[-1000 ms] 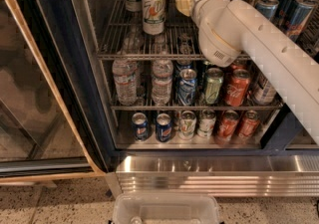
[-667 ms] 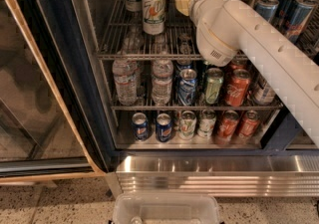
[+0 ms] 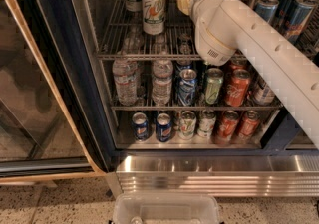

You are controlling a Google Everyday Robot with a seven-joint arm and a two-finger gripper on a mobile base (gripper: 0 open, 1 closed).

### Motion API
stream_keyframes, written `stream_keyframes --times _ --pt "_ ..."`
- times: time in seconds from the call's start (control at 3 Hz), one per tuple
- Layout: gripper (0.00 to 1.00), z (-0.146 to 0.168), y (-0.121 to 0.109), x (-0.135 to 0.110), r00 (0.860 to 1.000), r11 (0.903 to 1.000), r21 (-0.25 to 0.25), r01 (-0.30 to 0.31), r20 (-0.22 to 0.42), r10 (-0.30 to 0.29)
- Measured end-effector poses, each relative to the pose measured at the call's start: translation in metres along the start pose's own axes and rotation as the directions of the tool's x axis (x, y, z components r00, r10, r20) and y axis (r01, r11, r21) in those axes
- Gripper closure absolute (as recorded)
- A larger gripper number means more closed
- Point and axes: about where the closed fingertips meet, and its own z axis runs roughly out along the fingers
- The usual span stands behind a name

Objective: Pick redbull can from top shelf of fridge

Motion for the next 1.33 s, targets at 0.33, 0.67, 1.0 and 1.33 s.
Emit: stream_keyframes --times 0.33,0.67,1.0,1.33 --pt "0.29 0.0 -0.001 0.002 1.0 0.9999 0.01 -0.003 -0.002 0.003" --pt "0.3 -0.003 -0.003 0.004 1.0 0.9996 0.026 -0.009 -0.004 0.01" --pt "0.28 -0.008 0.002 0.001 1.0 0.9997 0.012 -0.023 0.012 0.023" --pt "0.27 -0.005 0.01 -0.004 0.999 0.9988 -0.021 -0.044 0.028 0.045"
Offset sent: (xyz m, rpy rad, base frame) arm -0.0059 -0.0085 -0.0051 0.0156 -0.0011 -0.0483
